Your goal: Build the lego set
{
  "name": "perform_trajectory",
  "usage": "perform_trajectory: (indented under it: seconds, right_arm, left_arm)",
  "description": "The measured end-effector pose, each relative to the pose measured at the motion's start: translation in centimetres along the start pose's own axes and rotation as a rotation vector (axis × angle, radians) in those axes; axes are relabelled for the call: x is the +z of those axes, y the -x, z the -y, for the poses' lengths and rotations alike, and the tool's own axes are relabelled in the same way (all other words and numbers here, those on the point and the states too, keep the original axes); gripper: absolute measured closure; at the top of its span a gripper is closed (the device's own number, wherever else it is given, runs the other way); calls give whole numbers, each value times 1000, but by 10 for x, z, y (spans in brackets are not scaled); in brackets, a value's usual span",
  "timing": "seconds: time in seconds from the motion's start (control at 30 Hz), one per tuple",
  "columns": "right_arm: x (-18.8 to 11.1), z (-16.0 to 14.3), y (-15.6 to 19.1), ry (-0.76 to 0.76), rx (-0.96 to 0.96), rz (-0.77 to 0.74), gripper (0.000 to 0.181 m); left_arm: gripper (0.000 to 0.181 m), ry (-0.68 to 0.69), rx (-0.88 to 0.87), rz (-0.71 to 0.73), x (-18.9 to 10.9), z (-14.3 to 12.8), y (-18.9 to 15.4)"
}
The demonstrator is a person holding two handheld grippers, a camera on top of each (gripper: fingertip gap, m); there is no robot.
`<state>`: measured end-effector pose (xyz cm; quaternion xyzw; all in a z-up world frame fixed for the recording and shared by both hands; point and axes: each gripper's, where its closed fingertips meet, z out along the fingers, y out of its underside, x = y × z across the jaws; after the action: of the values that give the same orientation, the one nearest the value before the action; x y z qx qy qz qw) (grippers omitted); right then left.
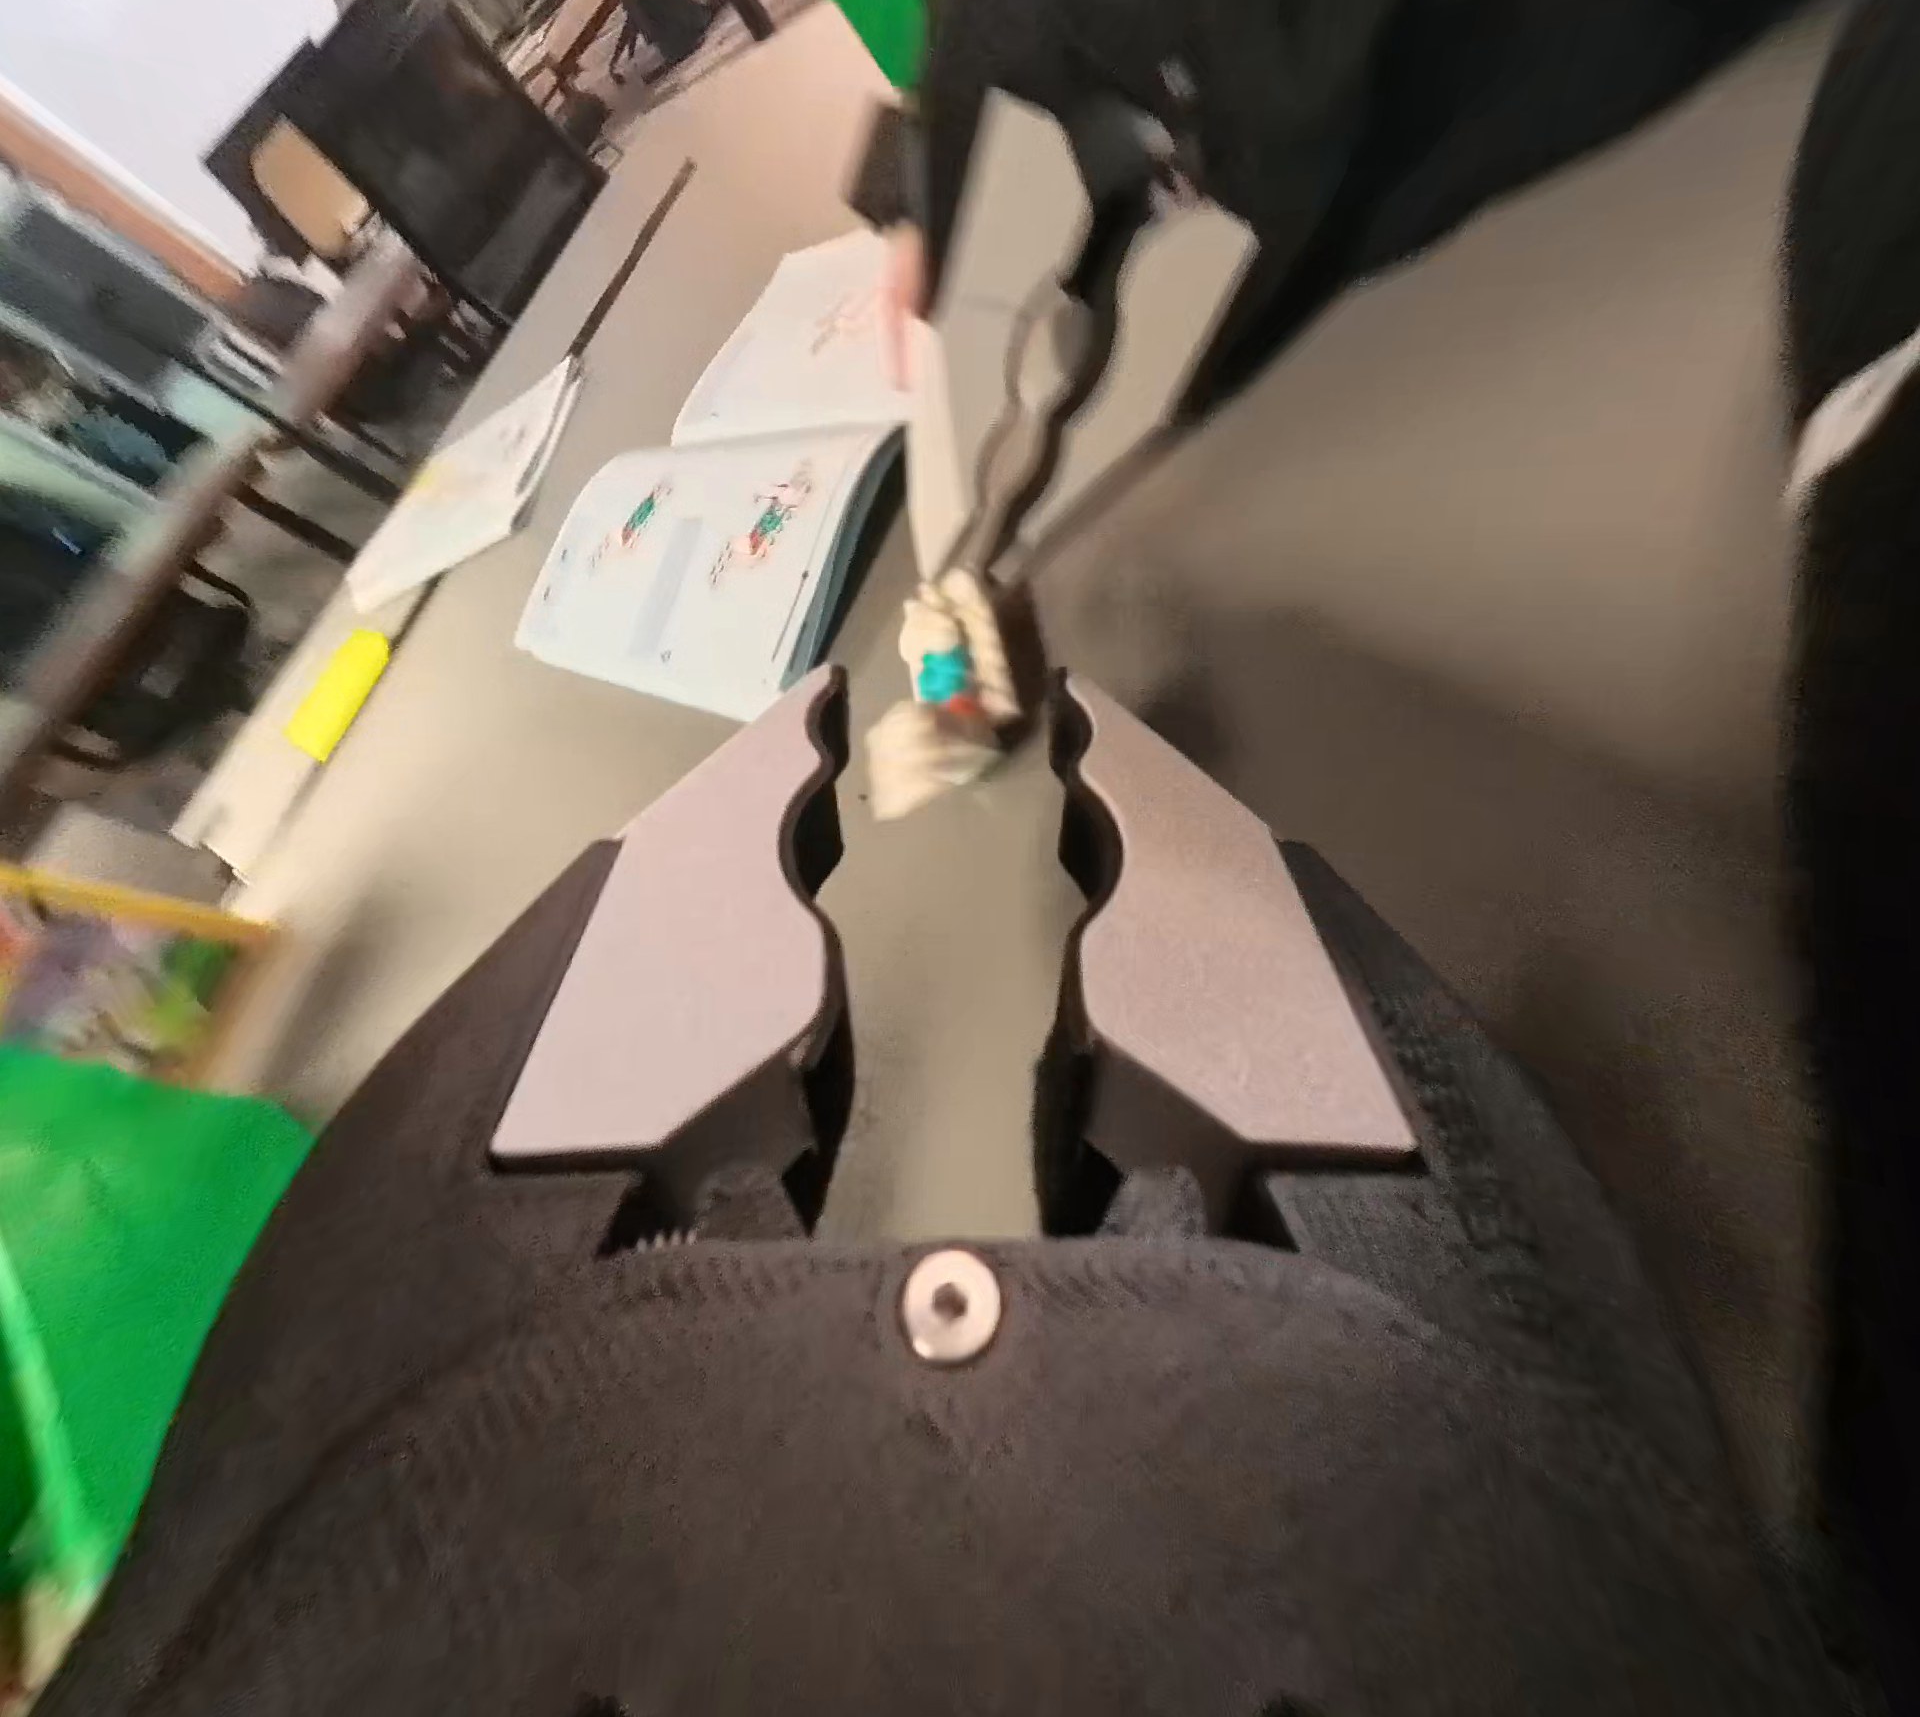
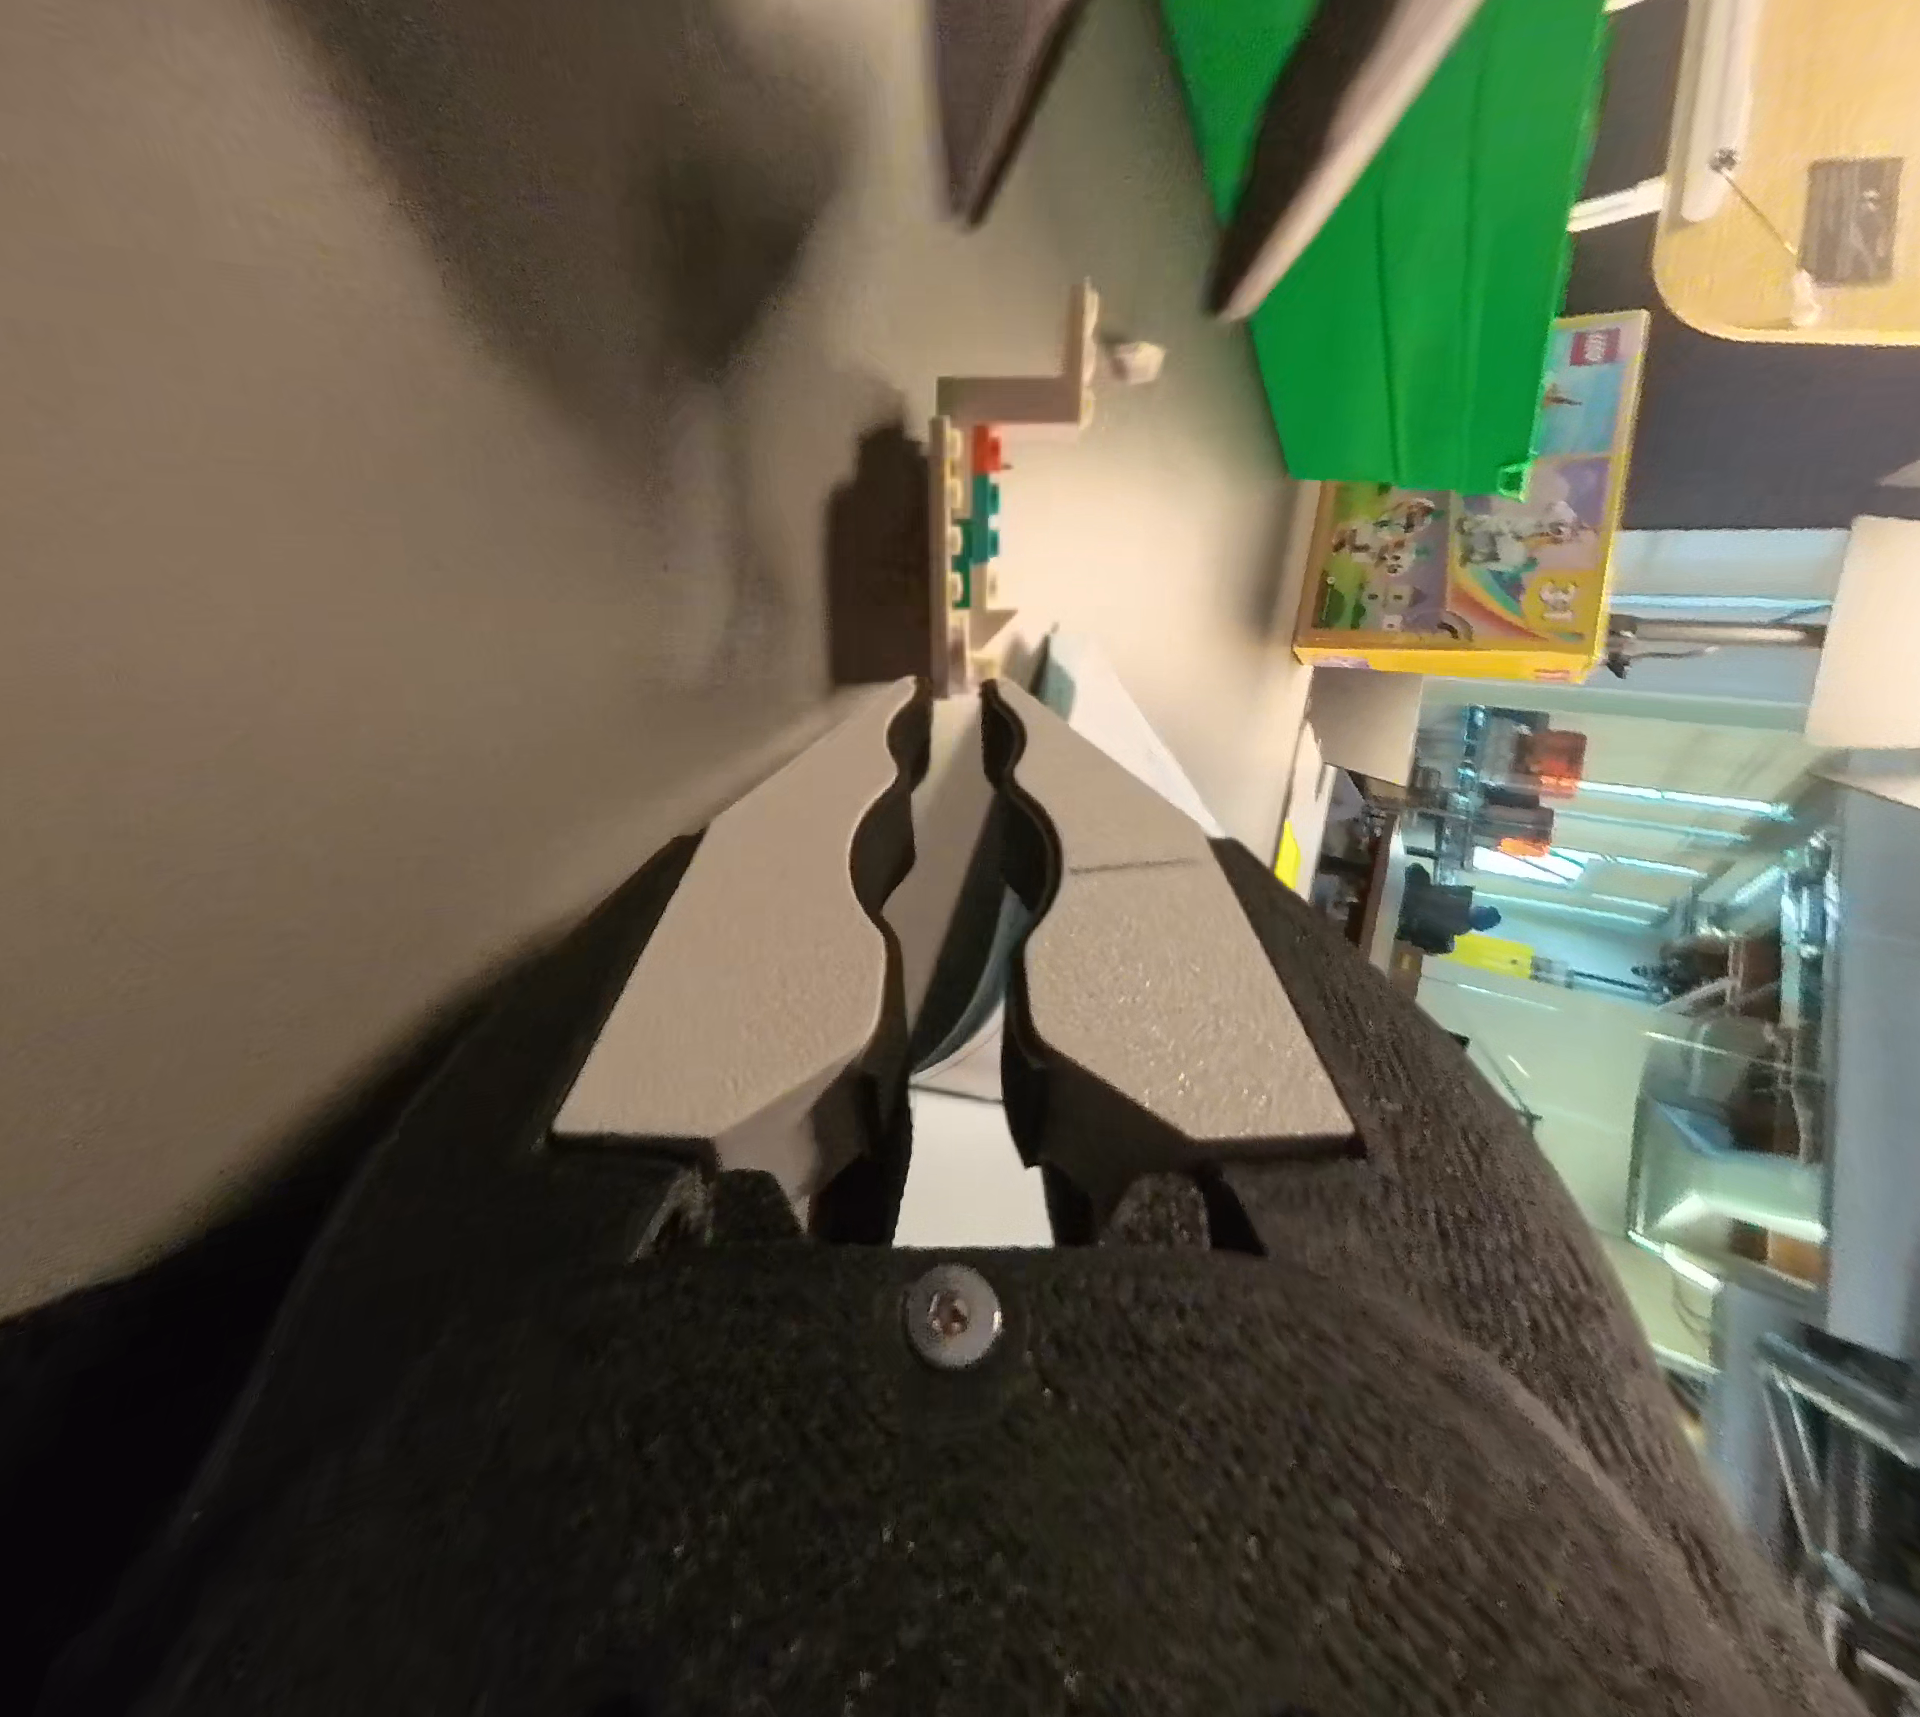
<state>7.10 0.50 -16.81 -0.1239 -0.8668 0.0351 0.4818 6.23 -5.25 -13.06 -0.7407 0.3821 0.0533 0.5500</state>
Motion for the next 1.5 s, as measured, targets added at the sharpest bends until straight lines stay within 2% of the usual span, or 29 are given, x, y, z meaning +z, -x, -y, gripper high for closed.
perform_trajectory:
  seconds: [0.1, 0.17, 0.2, 0.3, 0.43, 0.57, 0.7, 0.8, 0.93, 1.17, 1.23, 1.33, 1.5]
  right_arm:
    - [-2, 4, 6, -4, -4, 53, 167]
    - [-9, 8, 6, -33, 63, 102, 154]
    - [-13, 9, 5, -48, 136, 141, 146]
    - [-26, 6, -2, -101, 419, 247, 141]
    - [-29, -2, -25, -163, 725, 250, 141]
    - [-11, 11, -46, -194, 901, 271, 147]
    - [28, 32, -64, -136, 1057, 365, 158]
    - [59, 44, -56, -32, 1071, 490, 158]
    - [93, 45, -54, 40, 1042, 476, 161]
    - [117, 46, -50, 88, 1066, 458, 163]
    - [120, 44, -52, 84, 1042, 429, 179]
    - [115, 39, -55, 87, 978, 403, 180]
    - [70, 12, -68, 57, 825, 297, 180]
  left_arm:
    - [145, -28, -145, 42, -18, 8, 14]
    - [144, -44, -195, 89, -28, 10, 25]
    - [144, -49, -207, 115, -32, 10, 29]
    - [143, -52, -224, 182, -39, 4, 36]
    - [143, -107, -210, 300, -43, 3, 45]
    - [143, -210, -182, 453, -47, 10, 58]
    - [144, -286, -174, 532, -52, 15, 64]
    - [144, -301, -173, 576, -60, 15, 69]
    - [145, -281, -196, 618, -63, 9, 75]
    - [145, -288, -232, 626, -66, 7, 78]
    - [145, -291, -251, 620, -66, 5, 80]
    - [145, -294, -271, 613, -66, 4, 81]
    - [145, -290, -269, 595, -64, 4, 78]
